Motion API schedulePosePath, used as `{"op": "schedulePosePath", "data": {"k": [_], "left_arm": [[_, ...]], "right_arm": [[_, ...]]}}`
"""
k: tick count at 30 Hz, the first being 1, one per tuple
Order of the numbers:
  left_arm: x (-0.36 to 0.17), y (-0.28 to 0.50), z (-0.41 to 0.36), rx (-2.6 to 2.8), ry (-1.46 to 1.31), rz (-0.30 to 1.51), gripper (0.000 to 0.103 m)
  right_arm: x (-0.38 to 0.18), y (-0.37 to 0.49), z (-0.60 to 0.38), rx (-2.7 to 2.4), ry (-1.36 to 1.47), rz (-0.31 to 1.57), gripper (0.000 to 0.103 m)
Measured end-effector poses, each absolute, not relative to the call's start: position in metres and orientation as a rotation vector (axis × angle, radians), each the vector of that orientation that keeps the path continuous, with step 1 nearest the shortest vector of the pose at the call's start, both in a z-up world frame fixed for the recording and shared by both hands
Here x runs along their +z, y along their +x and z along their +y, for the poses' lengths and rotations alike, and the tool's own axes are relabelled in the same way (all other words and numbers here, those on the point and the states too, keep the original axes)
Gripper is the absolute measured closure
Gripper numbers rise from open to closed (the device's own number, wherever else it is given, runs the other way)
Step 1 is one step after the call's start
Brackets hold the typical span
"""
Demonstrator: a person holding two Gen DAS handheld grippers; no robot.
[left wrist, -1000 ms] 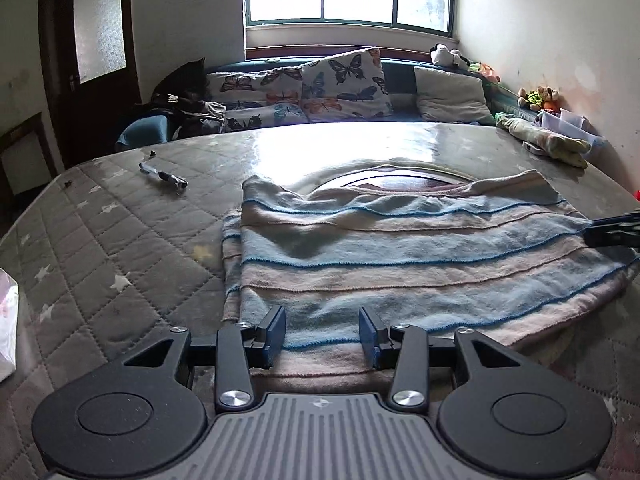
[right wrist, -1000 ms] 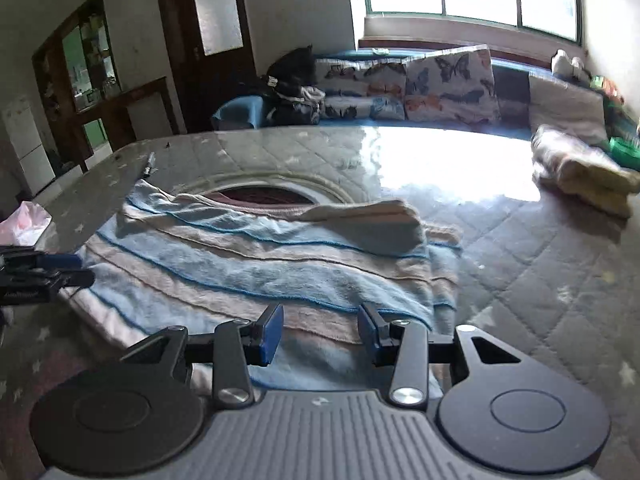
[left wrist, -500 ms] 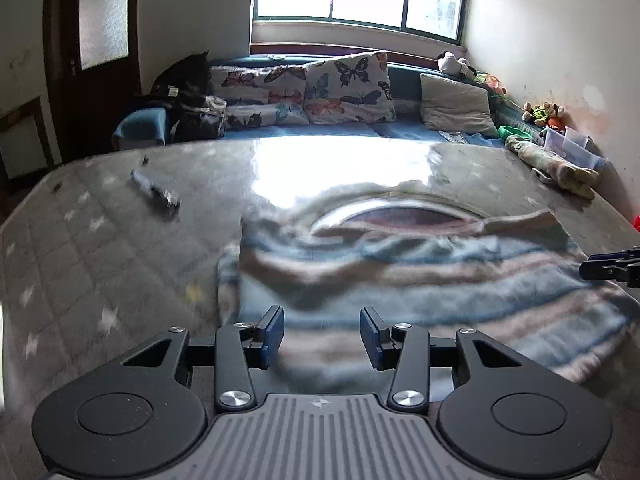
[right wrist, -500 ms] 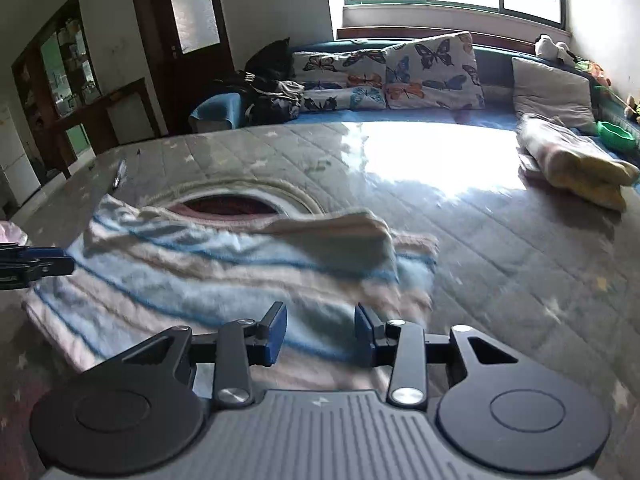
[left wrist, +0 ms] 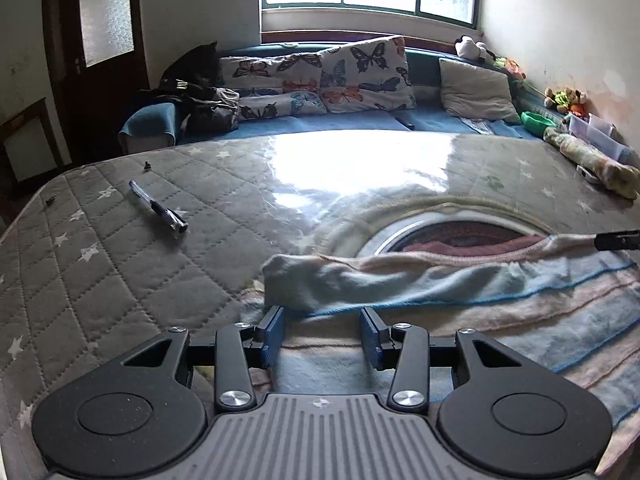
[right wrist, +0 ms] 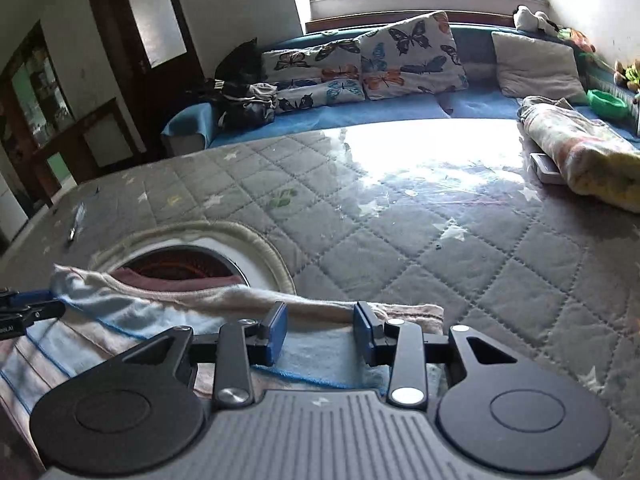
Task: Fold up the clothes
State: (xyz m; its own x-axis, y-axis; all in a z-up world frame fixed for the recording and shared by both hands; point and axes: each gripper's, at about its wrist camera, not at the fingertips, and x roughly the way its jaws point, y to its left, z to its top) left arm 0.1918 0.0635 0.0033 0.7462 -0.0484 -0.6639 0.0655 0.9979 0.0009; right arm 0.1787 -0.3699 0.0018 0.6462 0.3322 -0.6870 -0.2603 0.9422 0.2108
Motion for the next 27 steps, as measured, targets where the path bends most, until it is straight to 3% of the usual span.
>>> {"op": "schedulePosePath", "data": {"k": [21, 27], "left_arm": [[0.001, 0.225, 0.073, 0.068, 0.041, 0.738, 0.056], [0.02, 0.188, 0.097, 0.059, -0.067, 0.718, 0.056]], "right_arm": [[0.0, 0.177, -0.364, 0.33, 0.059, 0.802, 0.065], [0.015, 0.156, -0.362, 0.343, 0.016, 0.768, 0.06]]}}
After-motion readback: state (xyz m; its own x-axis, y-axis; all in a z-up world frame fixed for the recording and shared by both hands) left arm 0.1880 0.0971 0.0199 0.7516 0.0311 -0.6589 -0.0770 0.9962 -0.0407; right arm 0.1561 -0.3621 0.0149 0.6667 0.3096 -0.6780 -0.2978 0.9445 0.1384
